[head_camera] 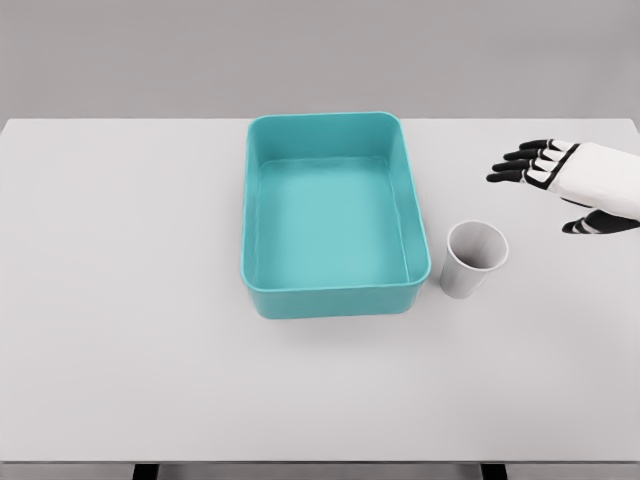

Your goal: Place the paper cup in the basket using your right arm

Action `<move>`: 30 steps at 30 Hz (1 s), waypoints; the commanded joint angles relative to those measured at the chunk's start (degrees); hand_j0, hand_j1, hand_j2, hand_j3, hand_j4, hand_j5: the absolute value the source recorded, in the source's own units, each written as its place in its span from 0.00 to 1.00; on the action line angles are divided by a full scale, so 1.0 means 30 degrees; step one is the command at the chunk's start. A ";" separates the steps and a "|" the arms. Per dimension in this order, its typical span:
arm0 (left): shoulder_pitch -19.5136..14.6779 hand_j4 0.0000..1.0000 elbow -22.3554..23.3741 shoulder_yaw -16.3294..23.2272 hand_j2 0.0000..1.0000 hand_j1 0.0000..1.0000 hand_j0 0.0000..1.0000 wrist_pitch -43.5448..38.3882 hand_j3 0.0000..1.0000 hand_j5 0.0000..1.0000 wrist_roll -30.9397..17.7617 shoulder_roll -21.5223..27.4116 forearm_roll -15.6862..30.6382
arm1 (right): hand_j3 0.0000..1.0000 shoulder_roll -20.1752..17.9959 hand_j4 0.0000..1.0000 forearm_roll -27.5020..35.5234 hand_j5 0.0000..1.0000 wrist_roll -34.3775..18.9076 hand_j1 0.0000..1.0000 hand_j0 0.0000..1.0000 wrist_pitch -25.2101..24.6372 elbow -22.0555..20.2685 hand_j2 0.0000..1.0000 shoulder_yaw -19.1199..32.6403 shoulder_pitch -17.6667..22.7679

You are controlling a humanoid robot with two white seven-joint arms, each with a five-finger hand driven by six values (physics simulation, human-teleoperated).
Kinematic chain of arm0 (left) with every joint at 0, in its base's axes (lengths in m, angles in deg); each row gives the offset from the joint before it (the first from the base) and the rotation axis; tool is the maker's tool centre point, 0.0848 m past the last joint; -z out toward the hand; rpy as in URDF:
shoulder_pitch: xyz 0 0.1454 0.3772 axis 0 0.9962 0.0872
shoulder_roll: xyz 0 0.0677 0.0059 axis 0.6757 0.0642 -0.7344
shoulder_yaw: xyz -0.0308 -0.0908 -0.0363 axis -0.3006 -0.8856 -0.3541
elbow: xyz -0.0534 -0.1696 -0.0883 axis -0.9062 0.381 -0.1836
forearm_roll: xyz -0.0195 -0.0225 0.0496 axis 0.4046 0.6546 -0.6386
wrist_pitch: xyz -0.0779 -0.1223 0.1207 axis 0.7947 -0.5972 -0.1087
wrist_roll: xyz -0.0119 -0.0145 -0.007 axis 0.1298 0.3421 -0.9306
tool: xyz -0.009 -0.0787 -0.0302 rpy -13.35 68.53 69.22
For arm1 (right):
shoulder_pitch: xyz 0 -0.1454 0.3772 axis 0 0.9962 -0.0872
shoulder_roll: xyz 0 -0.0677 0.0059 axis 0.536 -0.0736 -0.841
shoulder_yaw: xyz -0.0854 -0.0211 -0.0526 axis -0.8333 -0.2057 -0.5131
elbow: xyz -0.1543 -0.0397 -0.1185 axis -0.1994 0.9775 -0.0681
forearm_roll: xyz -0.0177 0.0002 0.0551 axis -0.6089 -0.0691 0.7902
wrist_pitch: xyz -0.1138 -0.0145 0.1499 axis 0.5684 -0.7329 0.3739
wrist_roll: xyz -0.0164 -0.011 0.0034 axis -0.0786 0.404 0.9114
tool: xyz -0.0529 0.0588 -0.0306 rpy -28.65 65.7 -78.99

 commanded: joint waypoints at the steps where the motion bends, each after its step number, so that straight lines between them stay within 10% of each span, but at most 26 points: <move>1: 0.0000 1.00 0.0002 -0.0036 1.00 1.00 1.00 0.0001 1.00 1.00 -0.0004 0.0001 0.0000 | 1.00 -0.0038 1.00 0.0111 1.00 0.0012 1.00 1.00 -0.0019 0.0050 1.00 -0.0023 0.0000; 9: 0.0000 1.00 0.0002 0.0022 1.00 1.00 1.00 0.0001 1.00 1.00 -0.0004 0.0001 0.0000 | 1.00 0.1778 1.00 -0.0386 1.00 -0.0310 1.00 1.00 -0.0019 -0.0009 1.00 -0.3011 -0.1610; 12: 0.0000 1.00 0.0002 0.0022 1.00 1.00 1.00 0.0001 1.00 1.00 -0.0004 0.0001 0.0000 | 1.00 0.1808 1.00 -0.3315 1.00 -0.0281 1.00 1.00 -0.0019 -0.0009 1.00 -0.3041 -0.1816; 30: 0.0000 1.00 0.0002 -0.0036 1.00 1.00 1.00 0.0001 1.00 1.00 -0.0004 0.0001 0.0000 | 1.00 0.2364 1.00 -0.3463 1.00 -0.0281 1.00 1.00 -0.0019 -0.0009 1.00 -0.4037 -0.1816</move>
